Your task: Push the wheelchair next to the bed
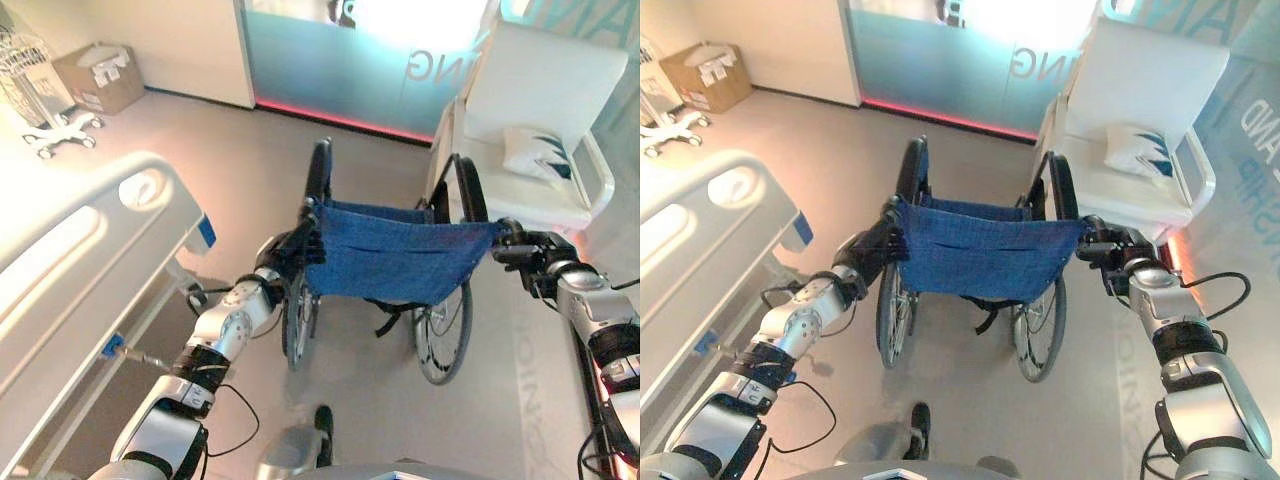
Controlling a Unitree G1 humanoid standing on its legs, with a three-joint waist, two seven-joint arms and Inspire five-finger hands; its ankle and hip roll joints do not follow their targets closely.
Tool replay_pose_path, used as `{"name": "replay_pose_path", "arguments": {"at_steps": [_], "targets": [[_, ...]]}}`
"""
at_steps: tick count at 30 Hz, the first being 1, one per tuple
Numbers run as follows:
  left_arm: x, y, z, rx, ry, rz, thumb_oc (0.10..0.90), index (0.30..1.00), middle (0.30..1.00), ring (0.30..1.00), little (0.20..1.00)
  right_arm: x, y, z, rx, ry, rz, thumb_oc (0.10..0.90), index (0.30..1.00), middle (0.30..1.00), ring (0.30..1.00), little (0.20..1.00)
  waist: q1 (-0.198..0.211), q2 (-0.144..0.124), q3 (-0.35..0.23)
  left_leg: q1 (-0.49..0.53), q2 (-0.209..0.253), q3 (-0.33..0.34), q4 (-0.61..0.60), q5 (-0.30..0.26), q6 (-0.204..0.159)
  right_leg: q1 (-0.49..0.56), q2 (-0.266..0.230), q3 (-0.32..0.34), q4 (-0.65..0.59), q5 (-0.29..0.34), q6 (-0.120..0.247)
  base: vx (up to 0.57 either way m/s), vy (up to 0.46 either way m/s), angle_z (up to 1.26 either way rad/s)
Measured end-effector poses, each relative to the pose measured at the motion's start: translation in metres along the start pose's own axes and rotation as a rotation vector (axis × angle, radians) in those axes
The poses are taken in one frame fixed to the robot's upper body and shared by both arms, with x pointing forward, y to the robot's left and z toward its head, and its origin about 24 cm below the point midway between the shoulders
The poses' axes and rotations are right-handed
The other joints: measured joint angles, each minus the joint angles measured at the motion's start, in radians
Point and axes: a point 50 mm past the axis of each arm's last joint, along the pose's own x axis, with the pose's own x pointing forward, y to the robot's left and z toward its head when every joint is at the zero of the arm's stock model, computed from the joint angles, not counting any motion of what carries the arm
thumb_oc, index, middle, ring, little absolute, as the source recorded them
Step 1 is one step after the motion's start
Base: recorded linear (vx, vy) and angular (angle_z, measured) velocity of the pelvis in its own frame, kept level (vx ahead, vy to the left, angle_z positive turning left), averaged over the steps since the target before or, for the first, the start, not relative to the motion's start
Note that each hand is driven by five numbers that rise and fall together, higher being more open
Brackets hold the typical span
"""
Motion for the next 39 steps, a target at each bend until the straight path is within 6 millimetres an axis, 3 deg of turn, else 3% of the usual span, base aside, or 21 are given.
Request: {"name": "replay_pose_path", "arguments": {"at_steps": [2,3,4,5,7,9,11,13,15,16,18,19,20,24,26,28,29,31,33,36,39], "targets": [[0.002,-0.002,0.002,0.003,-0.005,0.003,0.400,0.300,0.300,0.300,0.300,0.000,-0.001,0.004,0.002,-0.012,-0.003,0.400,0.300,0.300,0.300,0.300,0.004,0.032,0.004,0.034,0.012,-0.097,-0.036,0.008,-0.013,0.003,0.021,-0.020,-0.134,-0.003,-0.006,0.16,-0.189,-0.28],[0.002,-0.003,0.001,0.011,-0.006,0.007,0.400,0.300,0.300,0.300,0.300,0.001,-0.002,0.008,0.004,-0.023,0.002,0.400,0.300,0.300,0.300,0.300,0.010,0.074,0.010,0.066,0.038,-0.173,-0.070,0.019,-0.027,0.002,0.066,-0.029,-0.287,0.002,-0.009,0.08,-0.164,-0.26],[0.003,-0.005,0.001,0.008,-0.006,0.005,0.400,0.300,0.300,0.300,0.300,0.002,-0.003,0.010,0.004,-0.036,-0.001,0.400,0.300,0.300,0.300,0.300,0.008,0.096,0.018,0.076,0.058,-0.193,-0.073,0.015,-0.034,0.001,0.091,-0.030,-0.372,0.004,-0.006,0.19,-0.236,-0.37],[0.006,-0.007,0.002,0.001,-0.009,0.005,0.400,0.300,0.300,0.300,0.300,0.001,-0.005,0.016,0.005,-0.069,-0.005,0.400,0.300,0.300,0.300,0.300,0.011,0.135,0.029,0.086,0.085,-0.239,-0.074,-0.002,-0.054,-0.033,0.142,-0.026,-0.491,0.023,0.002,0.15,-0.172,-0.20],[0.009,-0.010,0.009,-0.003,-0.031,0.002,0.400,0.300,0.300,0.300,0.300,0.001,-0.006,0.026,0.010,-0.111,-0.008,0.400,0.300,0.300,0.300,0.300,-0.009,0.164,0.042,0.086,0.106,-0.293,-0.072,-0.012,-0.065,-0.119,0.198,0.003,-0.612,0.098,0.013,0.35,-0.262,0.18],[0.013,-0.015,0.015,0.000,-0.042,-0.006,0.400,0.300,0.300,0.300,0.300,0.001,-0.009,0.029,0.009,-0.117,-0.015,0.400,0.300,0.300,0.300,0.300,-0.026,0.154,0.050,0.090,0.093,-0.333,-0.049,-0.038,-0.075,-0.201,0.197,0.043,-0.672,0.209,0.041,0.36,-0.205,0.61],[0.013,-0.015,0.016,0.001,-0.049,-0.009,0.400,0.300,0.300,0.300,0.300,0.001,-0.011,0.031,0.010,-0.123,-0.018,0.400,0.300,0.300,0.300,0.300,-0.076,0.106,0.080,0.124,0.038,-0.408,-0.006,-0.084,-0.083,-0.226,0.138,0.059,-0.820,0.362,0.068,0.43,-0.244,0.98],[0.013,-0.015,0.018,-0.003,-0.060,-0.014,0.400,0.300,0.300,0.300,0.300,0.001,-0.011,0.034,0.011,-0.128,-0.018,0.400,0.300,0.300,0.300,0.300,-0.083,0.066,0.100,0.141,0.005,-0.427,0.054,-0.151,-0.089,-0.224,0.099,0.052,-0.876,0.399,0.094,0.37,-0.261,0.70],[0.013,-0.012,0.020,0.005,-0.058,-0.023,0.400,0.300,0.300,0.300,0.300,0.001,-0.011,0.033,0.010,-0.117,-0.012,0.400,0.300,0.300,0.300,0.300,-0.116,0.014,0.106,0.116,-0.003,-0.336,0.159,-0.242,-0.100,-0.151,0.034,0.058,-0.844,0.369,0.118,0.29,-0.247,1.02],[0.013,-0.016,0.019,-0.002,-0.062,-0.040,0.400,0.300,0.300,0.300,0.300,0.001,-0.015,0.034,0.008,-0.115,-0.021,0.400,0.300,0.300,0.300,0.300,-0.130,0.017,0.112,0.091,0.039,-0.247,0.228,-0.285,-0.118,-0.144,0.032,0.041,-0.806,0.436,0.133,0.27,-0.277,1.16],[0.015,-0.030,0.016,-0.008,-0.054,-0.085,0.400,0.300,0.300,0.300,0.300,0.000,-0.029,0.030,-0.006,-0.091,-0.066,0.400,0.300,0.300,0.300,0.300,-0.133,0.034,0.114,0.080,0.102,-0.193,0.239,-0.303,-0.136,-0.152,0.063,0.068,-0.706,0.435,0.124,0.39,-0.422,1.27],[0.015,-0.033,0.011,-0.007,-0.041,-0.097,0.400,0.300,0.300,0.300,0.300,0.000,-0.036,0.026,-0.016,-0.072,-0.083,0.400,0.300,0.300,0.300,0.300,-0.156,0.028,0.114,0.079,0.119,-0.225,0.241,-0.311,-0.151,-0.158,0.086,0.132,-0.624,0.383,0.055,0.29,-0.322,1.38],[0.014,-0.033,0.010,-0.007,-0.039,-0.103,0.400,0.300,0.300,0.300,0.300,-0.001,-0.039,0.025,-0.021,-0.066,-0.085,0.400,0.300,0.300,0.300,0.300,-0.164,0.026,0.114,0.082,0.131,-0.227,0.237,-0.313,-0.156,-0.159,0.094,0.137,-0.595,0.357,0.014,0.29,-0.352,1.20],[0.011,-0.038,0.007,-0.010,-0.034,-0.127,0.400,0.300,0.300,0.300,0.300,-0.003,-0.050,0.031,-0.057,-0.076,-0.099,0.400,0.300,0.300,0.300,0.300,-0.170,0.056,0.106,0.076,0.197,-0.144,0.310,-0.306,-0.225,-0.160,0.116,0.064,-0.474,0.247,-0.043,0.24,-0.320,0.52],[0.010,-0.036,0.009,-0.008,-0.041,-0.122,0.400,0.300,0.300,0.300,0.300,-0.004,-0.052,0.037,-0.083,-0.084,-0.084,0.400,0.300,0.300,0.300,0.300,-0.163,0.058,0.103,0.051,0.209,-0.151,0.366,-0.294,-0.252,-0.162,0.130,0.063,-0.447,0.214,-0.058,0.21,-0.317,0.19],[0.010,-0.034,0.009,-0.017,-0.040,-0.102,0.400,0.300,0.300,0.300,0.300,-0.003,-0.050,0.042,-0.100,-0.093,-0.072,0.400,0.300,0.300,0.300,0.300,-0.144,0.060,0.103,-0.021,0.222,-0.149,0.492,-0.242,-0.310,-0.155,0.147,0.054,-0.450,0.198,-0.081,0.25,-0.276,0.00],[0.010,-0.032,0.008,-0.026,-0.033,-0.084,0.400,0.300,0.300,0.300,0.300,-0.003,-0.048,0.044,-0.108,-0.096,-0.066,0.400,0.300,0.300,0.300,0.300,-0.129,0.058,0.103,-0.053,0.224,-0.147,0.563,-0.180,-0.342,-0.142,0.157,0.056,-0.452,0.182,-0.095,0.25,-0.215,0.00],[0.009,-0.029,-0.002,-0.038,-0.005,-0.050,0.400,0.300,0.300,0.300,0.300,-0.001,-0.041,0.042,-0.145,-0.081,-0.050,0.400,0.300,0.300,0.300,0.300,-0.119,0.045,0.110,-0.111,0.218,-0.102,0.672,-0.150,-0.325,-0.070,0.152,0.003,-0.496,0.174,-0.121,0.27,-0.162,0.16],[0.007,-0.025,-0.008,-0.041,0.011,-0.038,0.400,0.300,0.300,0.300,0.300,0.000,-0.037,0.040,-0.171,-0.071,-0.042,0.400,0.300,0.300,0.300,0.300,-0.104,0.043,0.112,-0.122,0.213,-0.039,0.628,-0.154,-0.319,-0.019,0.171,-0.026,-0.540,0.173,-0.137,0.32,-0.107,0.09],[0.005,-0.021,-0.010,-0.047,0.009,-0.030,0.400,0.300,0.300,0.300,0.300,0.002,-0.029,0.036,-0.187,-0.055,-0.022,0.400,0.300,0.300,0.300,0.300,-0.073,0.046,0.107,-0.142,0.210,0.071,0.435,-0.152,-0.301,0.046,0.228,-0.089,-0.620,0.173,-0.162,0.35,-0.070,-0.08],[0.000,-0.019,-0.013,-0.058,0.004,-0.046,0.400,0.300,0.300,0.300,0.300,0.003,-0.029,0.033,-0.199,-0.037,-0.006,0.400,0.300,0.300,0.300,0.300,-0.056,0.050,0.104,-0.153,0.203,0.196,0.207,-0.142,-0.293,0.117,0.284,-0.133,-0.706,0.168,-0.160,0.49,-0.077,0.03]]}}
